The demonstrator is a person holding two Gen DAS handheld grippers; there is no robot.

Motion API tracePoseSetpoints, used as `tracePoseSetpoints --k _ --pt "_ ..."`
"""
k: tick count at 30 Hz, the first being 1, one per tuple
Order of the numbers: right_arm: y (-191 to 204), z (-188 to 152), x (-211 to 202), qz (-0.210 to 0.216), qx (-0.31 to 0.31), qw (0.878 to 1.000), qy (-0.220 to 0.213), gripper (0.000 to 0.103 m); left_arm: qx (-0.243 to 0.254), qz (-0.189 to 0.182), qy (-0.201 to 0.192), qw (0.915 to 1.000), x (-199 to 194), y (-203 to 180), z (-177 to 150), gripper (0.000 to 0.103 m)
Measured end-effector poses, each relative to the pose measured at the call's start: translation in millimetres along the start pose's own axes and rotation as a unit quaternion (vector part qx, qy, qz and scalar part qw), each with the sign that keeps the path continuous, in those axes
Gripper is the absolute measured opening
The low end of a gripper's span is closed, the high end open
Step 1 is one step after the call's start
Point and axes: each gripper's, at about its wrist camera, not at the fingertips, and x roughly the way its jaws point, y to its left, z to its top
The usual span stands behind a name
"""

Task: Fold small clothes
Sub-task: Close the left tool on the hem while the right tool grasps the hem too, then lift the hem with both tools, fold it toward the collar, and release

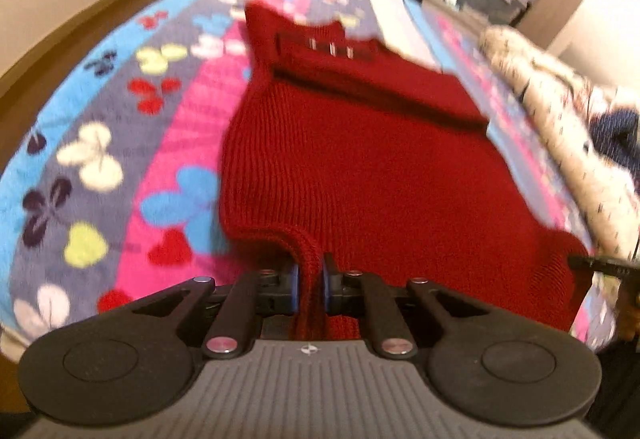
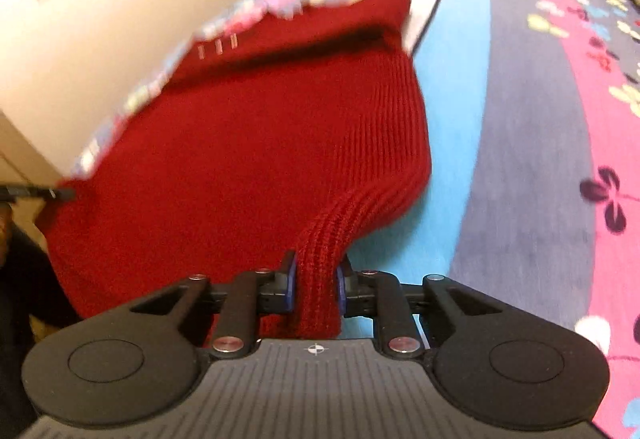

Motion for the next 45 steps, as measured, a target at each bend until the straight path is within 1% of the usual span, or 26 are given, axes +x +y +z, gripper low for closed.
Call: tracePoseSetpoints --k 5,7,9,11,13,16,18,21,24,28,29,31,32,34,36,37,38,39,40,42,43,45 --pt "-14 19 -22 0.008 0.033 0.995 -0.092 0.018 -0.031 -0.008 -0.057 0.9979 -11 4 18 0.011" --pt "-18 27 -27 0.021 0.043 0.991 -0.124 0.018 -0.033 -0.023 -0.088 0.9953 -21 2 25 0.01" --pt "-18 28 -38 0.04 0.048 0.986 -0.155 0.018 -0.021 -0.044 -0.119 0.9917 -33 -3 28 0.01" --pt "-17 27 -51 0.056 0.052 0.98 -0.183 0.018 -0.012 -0.06 -0.142 0.988 -48 -10 27 0.01" --pt "-17 28 -64 0.07 0.058 0.975 -0.203 0.017 -0.002 -0.072 -0.158 0.9847 -61 -18 26 0.01" --pt "-12 26 -79 0.085 0.071 0.967 -0.23 0.017 0.024 -0.076 -0.173 0.9817 -81 -31 22 0.01" --pt "-6 20 -93 0.089 0.072 0.962 -0.247 0.016 0.032 -0.082 -0.182 0.9793 -94 -35 19 0.009" --pt "1 5 -113 0.094 0.071 0.956 -0.268 0.015 0.036 -0.106 -0.212 0.9709 -119 -37 12 0.009" --pt "3 -10 -137 0.11 0.079 0.944 -0.301 0.015 0.045 -0.136 -0.246 0.9586 -146 -37 3 0.009" --pt "2 -35 -174 0.125 0.093 0.926 -0.343 0.015 0.04 -0.179 -0.265 0.9467 -177 -36 -8 0.009" --pt "1 -41 -180 0.129 0.095 0.922 -0.352 0.015 0.036 -0.184 -0.264 0.946 -180 -35 -8 0.009" --pt "-5 -44 -186 0.137 0.106 0.917 -0.359 0.015 0.018 -0.187 -0.247 0.9508 -177 -32 -1 0.01" --pt "-9 -42 -185 0.136 0.112 0.918 -0.355 0.015 0.007 -0.184 -0.235 0.9544 -171 -28 6 0.01" --pt "-18 -32 -172 0.122 0.128 0.925 -0.336 0.015 -0.017 -0.173 -0.206 0.963 -151 -22 24 0.01" --pt "-31 -13 -151 0.105 0.158 0.932 -0.31 0.015 -0.026 -0.146 -0.176 0.9731 -126 -17 47 0.01" --pt "-37 -2 -140 0.086 0.168 0.937 -0.295 0.015 -0.029 -0.128 -0.155 0.9791 -109 -15 61 0.01" --pt "-42 13 -124 0.05 0.169 0.945 -0.277 0.015 -0.031 -0.117 -0.138 0.983 -94 -14 72 0.01" --pt "-45 25 -109 0.026 0.166 0.951 -0.26 0.015 -0.027 -0.102 -0.125 0.9864 -78 -13 83 0.01" --pt "-49 38 -92 0.012 0.166 0.956 -0.241 0.015 -0.019 -0.085 -0.111 0.99 -60 -14 95 0.01" --pt "-58 65 -56 -0.016 0.165 0.966 -0.197 0.015 -0.011 -0.058 -0.085 0.9946 -24 -8 113 0.01" --pt "-61 76 -38 -0.033 0.162 0.97 -0.177 0.015 -0.01 -0.04 -0.068 0.9969 -3 -4 121 0.01" --pt "-67 94 -6 -0.054 0.163 0.974 -0.146 0.015 -0.012 -0.015 -0.047 0.9987 31 4 130 0.01"
